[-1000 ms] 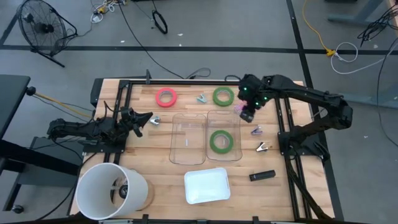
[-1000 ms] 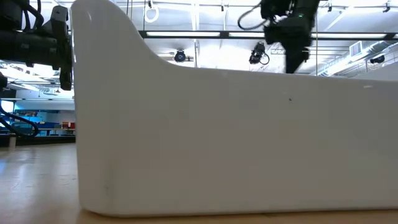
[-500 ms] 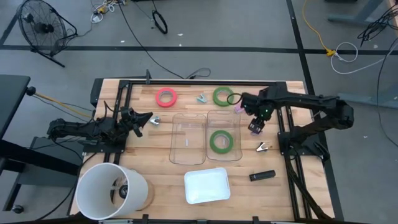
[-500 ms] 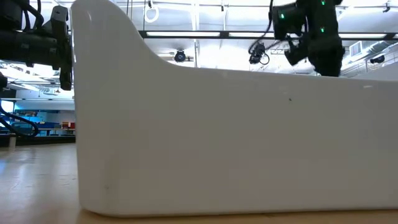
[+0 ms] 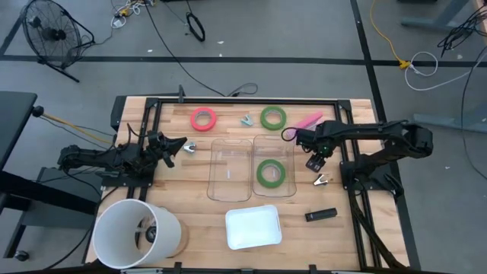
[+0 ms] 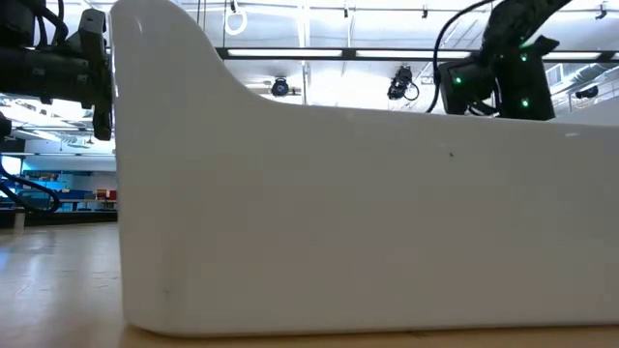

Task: Pick and place Stapler, Stapler remover, tape
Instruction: Put the purple staple remover into the white bin

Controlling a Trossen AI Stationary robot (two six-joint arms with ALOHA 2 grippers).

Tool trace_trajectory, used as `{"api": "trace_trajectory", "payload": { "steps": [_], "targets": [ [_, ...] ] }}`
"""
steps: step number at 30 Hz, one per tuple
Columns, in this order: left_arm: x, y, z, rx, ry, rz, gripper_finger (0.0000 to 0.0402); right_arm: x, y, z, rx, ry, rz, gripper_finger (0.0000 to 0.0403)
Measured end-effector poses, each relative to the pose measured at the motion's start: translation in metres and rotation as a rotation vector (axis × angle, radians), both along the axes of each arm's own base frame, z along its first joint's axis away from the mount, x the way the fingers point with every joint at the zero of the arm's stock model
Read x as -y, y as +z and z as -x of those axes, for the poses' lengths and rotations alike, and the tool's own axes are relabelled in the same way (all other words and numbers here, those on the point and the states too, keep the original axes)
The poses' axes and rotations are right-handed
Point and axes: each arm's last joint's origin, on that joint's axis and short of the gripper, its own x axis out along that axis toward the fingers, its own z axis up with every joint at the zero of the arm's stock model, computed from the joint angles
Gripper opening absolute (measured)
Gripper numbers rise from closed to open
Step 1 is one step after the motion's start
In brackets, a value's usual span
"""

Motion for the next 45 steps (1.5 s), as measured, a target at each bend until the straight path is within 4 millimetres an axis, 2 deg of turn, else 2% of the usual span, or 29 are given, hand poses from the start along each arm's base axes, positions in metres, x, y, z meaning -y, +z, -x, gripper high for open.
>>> {"api": "trace_trajectory", "payload": {
  "steps": [6, 10, 41, 45],
  "targets": [
    [0.000, 0.000, 0.000, 0.001, 0.000, 0.000, 0.0014, 0.000, -0.012, 0.001, 0.037, 0.000, 0.019, 0.0215],
    [0.000, 0.000, 0.000, 0.001, 0.000, 0.000, 0.0014, -0.002, -0.018, 0.002, 0.060, -0.004, -0.028, 0.0215],
    [0.000, 0.000, 0.000, 0.000, 0.011, 0.001, 0.0014, -0.001, -0.019, -0.003, 0.125, 0.021, -0.047, 0.0215],
    [0.000, 0.000, 0.000, 0.000, 0.011, 0.001, 0.0014, -0.002, -0.027, 0.000, 0.126, 0.021, -0.049, 0.0215]
  ]
}}
